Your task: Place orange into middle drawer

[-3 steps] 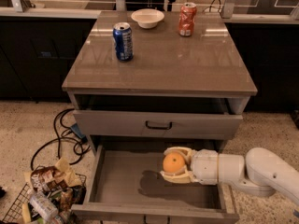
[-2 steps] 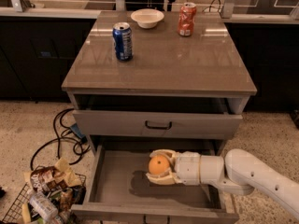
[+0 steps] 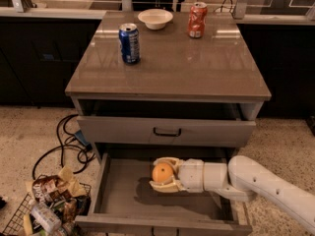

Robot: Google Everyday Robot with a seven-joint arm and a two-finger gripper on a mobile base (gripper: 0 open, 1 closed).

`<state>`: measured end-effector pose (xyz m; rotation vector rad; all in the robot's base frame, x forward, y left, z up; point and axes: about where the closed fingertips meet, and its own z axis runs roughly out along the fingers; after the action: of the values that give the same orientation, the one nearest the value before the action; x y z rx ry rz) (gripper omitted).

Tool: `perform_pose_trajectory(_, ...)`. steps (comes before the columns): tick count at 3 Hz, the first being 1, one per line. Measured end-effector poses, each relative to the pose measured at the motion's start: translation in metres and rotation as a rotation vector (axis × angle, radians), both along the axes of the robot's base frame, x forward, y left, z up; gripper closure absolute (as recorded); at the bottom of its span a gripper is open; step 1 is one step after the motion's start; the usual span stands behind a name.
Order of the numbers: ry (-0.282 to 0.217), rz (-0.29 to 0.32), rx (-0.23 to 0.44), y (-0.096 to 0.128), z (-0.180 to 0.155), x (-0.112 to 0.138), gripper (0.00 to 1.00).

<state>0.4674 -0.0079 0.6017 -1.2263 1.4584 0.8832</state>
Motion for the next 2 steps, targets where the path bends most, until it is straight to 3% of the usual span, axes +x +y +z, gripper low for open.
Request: perform_pose_trajectory(2,0.078,0.041,0.031,0.052,-0.085,0.040,1.00)
